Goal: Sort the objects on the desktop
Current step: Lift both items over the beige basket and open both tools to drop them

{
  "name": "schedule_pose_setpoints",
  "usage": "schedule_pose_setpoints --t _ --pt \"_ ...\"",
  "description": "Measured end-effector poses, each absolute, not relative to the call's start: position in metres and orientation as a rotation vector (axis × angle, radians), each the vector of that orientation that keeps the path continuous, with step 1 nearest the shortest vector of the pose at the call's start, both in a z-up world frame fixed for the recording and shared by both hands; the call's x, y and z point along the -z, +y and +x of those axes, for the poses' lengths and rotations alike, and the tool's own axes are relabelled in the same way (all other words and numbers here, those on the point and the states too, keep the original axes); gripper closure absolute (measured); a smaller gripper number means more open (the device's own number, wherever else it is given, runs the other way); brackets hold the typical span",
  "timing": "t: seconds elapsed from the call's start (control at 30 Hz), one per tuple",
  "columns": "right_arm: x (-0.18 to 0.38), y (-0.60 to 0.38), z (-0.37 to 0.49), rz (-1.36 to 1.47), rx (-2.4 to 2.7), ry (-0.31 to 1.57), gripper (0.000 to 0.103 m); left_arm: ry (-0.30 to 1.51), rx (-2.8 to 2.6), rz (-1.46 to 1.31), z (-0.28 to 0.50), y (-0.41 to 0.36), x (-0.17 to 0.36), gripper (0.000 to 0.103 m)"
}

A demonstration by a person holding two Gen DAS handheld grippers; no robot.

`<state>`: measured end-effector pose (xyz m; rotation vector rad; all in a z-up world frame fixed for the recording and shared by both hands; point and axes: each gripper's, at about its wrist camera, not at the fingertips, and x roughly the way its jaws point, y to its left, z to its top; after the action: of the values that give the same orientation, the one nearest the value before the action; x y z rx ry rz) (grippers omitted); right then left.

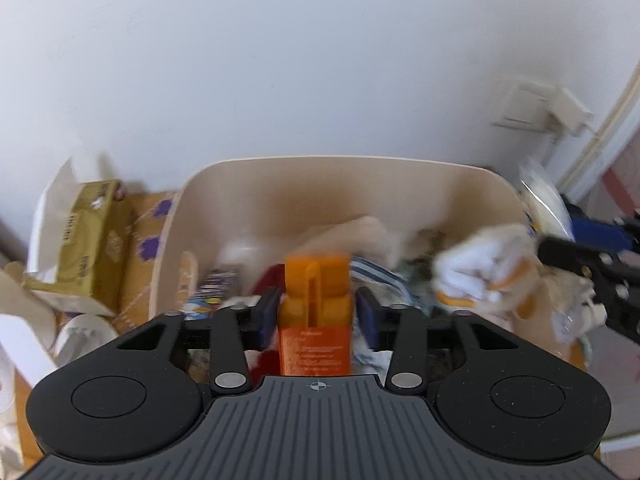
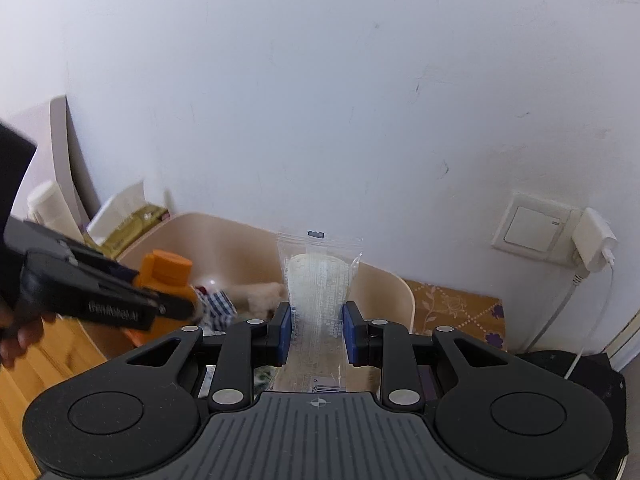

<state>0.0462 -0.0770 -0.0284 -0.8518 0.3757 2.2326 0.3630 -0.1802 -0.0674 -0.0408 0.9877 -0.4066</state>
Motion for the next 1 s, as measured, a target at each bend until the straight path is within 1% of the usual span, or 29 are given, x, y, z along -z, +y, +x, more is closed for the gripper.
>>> schedule_pose_setpoints --t 0.07,0.1,0.17,0.23,0.37,0.43,0.57,0.63,0.77,0.97,1.0 --pt "0.034 -0.07 0.046 -0.888 -2.229 0.389 0.077 0.993 0.372 -0.045 0.366 -0.177 0.066 0.029" --pt "0.038 -0.067 0.047 -0.907 -2.225 0.407 0.066 0.98 0.36 -0.045 0.366 -0.175 0.064 0.026" --pt "0.044 -0.064 0.049 -0.92 -2.221 0.435 0.057 0.972 0.351 -0.039 0.365 -0.172 0.064 0.023" --pt "0.049 -0.063 0.052 -0.916 -2.216 0.456 0.044 0.981 0.346 -0.036 0.364 -0.171 0.064 0.023" --pt "0.052 -0.066 0.056 -0.92 -2.224 0.45 0.035 0.984 0.336 -0.034 0.36 -0.17 0.064 0.023" --pt "0.051 -0.068 0.058 -0.923 -2.225 0.44 0.029 0.981 0.338 -0.037 0.357 -0.17 0.062 0.023" --pt "0.047 -0.07 0.062 -0.906 -2.217 0.456 0.023 0.971 0.334 -0.028 0.349 -0.174 0.056 0.023" --pt "0.045 -0.072 0.062 -0.897 -2.21 0.482 0.014 0.972 0.336 -0.028 0.344 -0.174 0.052 0.023" --pt "0.038 -0.079 0.068 -0.876 -2.19 0.55 0.01 0.947 0.315 -0.018 0.328 -0.17 0.038 0.023" --pt "0.026 -0.101 0.075 -0.867 -2.167 0.549 0.006 0.931 0.315 0.002 0.303 -0.161 0.023 0.023" --pt "0.024 -0.106 0.076 -0.867 -2.159 0.543 0.003 0.93 0.314 0.008 0.297 -0.158 0.021 0.023"
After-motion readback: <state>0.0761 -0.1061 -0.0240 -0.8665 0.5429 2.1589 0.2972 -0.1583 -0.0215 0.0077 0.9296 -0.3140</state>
